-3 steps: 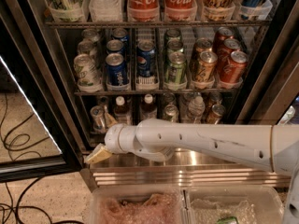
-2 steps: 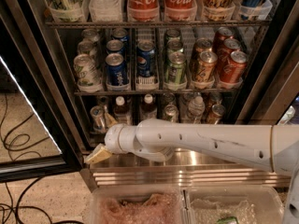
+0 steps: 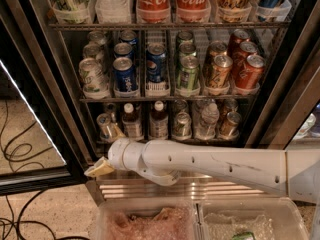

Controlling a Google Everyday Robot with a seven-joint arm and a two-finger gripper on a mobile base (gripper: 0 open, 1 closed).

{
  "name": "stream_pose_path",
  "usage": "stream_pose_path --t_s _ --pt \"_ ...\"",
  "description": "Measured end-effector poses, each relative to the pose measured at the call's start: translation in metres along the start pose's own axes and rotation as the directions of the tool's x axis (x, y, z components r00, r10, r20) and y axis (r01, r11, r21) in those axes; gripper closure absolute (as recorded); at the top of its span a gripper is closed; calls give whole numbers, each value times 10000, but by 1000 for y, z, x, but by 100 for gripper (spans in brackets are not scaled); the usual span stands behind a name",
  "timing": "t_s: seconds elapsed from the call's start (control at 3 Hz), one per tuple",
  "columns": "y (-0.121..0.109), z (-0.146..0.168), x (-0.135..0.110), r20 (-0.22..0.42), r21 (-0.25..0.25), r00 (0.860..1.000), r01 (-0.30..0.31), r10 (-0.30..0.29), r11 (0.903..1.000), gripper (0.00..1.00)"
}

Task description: Pick redbull can from bottom shelf of fridge

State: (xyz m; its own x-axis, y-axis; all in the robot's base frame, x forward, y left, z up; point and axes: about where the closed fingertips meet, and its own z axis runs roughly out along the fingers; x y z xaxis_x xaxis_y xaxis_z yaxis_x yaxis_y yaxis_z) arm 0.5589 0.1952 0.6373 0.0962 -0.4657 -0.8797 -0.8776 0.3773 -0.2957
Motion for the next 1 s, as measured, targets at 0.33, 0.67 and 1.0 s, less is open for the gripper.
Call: stream_pose_path --t_s 0.33,0.67,1.0 --pt "0 0 0 0 0 10000 0 0 10000 0" --pt "-5 5 21 -14 384 10000 -93 93 9992 0" --pt "-5 6 22 -8 390 9999 -102 102 9992 0"
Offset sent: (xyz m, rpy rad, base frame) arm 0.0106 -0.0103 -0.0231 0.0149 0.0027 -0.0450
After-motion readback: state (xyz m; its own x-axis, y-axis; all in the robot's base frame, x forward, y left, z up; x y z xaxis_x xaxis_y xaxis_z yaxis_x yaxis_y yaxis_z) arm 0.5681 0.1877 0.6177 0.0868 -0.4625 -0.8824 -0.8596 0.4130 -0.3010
